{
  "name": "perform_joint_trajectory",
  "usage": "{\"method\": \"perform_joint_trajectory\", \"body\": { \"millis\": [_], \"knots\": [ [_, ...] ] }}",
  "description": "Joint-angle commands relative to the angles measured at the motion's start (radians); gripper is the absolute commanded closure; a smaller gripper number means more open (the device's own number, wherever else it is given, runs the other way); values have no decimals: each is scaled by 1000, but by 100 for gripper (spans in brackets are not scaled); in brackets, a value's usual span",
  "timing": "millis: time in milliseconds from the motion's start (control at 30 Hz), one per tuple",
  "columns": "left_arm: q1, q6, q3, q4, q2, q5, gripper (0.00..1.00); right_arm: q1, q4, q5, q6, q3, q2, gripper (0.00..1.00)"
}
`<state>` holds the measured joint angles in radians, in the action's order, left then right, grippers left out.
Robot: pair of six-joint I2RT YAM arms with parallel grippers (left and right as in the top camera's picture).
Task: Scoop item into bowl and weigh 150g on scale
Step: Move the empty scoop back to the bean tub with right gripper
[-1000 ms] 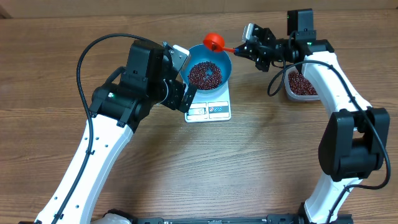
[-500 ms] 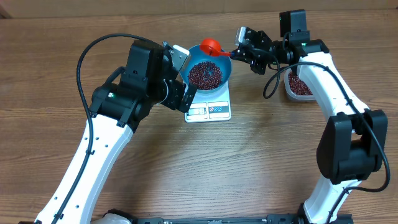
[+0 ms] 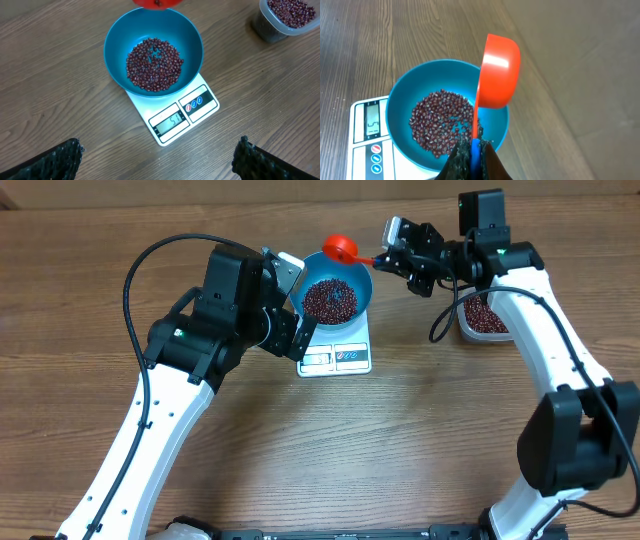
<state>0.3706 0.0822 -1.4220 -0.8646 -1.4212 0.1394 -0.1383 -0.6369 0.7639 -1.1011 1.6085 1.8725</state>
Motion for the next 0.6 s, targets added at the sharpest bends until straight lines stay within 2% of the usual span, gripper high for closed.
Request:
{"method": "perform_joint_trajectory", "body": {
  "millis": [0, 100, 400, 433, 567],
  "knots": [
    [-6, 19, -10, 2, 3, 14, 0, -26, 1, -129, -5, 25, -39, 96],
    [-6, 19, -10, 2, 3, 15, 0, -47, -21, -204, -5, 25, -37, 96],
    [-6, 19, -10, 2, 3, 15, 0, -97, -42, -224, 13, 25, -68, 96],
    [-6, 19, -10, 2, 3, 15, 0, -97, -42, -223, 52, 26, -68, 96],
    [-6, 19, -10, 1, 3, 15, 0, -77, -42, -221, 360, 26, -90, 96]
  ]
}}
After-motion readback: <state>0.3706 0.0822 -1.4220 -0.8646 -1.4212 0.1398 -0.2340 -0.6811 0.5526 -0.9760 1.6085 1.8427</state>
